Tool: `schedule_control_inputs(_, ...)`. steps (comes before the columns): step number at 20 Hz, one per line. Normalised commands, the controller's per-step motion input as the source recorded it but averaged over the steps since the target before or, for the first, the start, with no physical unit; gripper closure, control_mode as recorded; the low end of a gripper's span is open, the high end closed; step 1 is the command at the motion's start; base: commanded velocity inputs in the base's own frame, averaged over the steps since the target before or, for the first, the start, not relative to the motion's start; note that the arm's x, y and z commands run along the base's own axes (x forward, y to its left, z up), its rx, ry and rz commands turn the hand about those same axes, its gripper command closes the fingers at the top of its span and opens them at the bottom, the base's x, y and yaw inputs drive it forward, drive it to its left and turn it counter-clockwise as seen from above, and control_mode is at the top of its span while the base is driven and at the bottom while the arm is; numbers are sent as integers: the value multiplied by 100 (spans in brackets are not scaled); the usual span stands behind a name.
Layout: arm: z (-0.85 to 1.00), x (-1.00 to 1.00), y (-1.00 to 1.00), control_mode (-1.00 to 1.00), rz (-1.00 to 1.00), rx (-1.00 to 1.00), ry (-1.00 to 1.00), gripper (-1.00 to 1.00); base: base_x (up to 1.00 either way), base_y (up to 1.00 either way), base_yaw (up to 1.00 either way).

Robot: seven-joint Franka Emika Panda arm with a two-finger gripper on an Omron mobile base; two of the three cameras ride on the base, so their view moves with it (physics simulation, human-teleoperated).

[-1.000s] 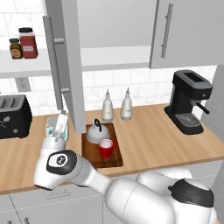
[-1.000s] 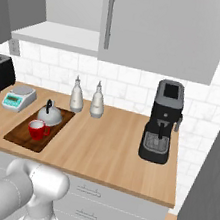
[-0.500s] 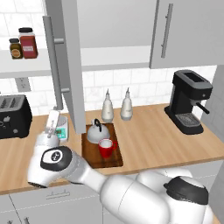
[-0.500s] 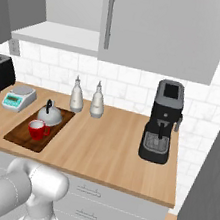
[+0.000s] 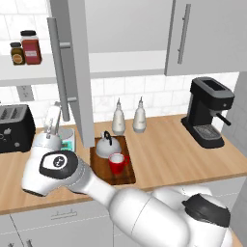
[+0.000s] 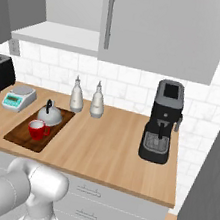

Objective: Pick the kettle from the counter and place it on the tray. Then pick the mug from the cabinet and place it on the tray. Then close the cabinet doors.

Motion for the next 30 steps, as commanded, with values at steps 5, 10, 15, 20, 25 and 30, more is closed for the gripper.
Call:
schedule_control_inputs(5,39,-19,-23,-100,0,0,-3,-100,0,0,0)
schedule_control_inputs(10,23,-11,-57,-100,0,8,0,-100,0,0,0)
schedule_control_inputs(15,29,3,-61,-100,0,9,2,-100,0,0,0)
schedule_control_inputs(20,33,16,-66,-100,0,8,6,-100,0,0,0)
schedule_control_inputs(25,23,44,-72,-100,3,7,14,-100,0,0,0)
schedule_control_inputs(30,9,59,-68,-100,9,6,16,-100,0,0,0)
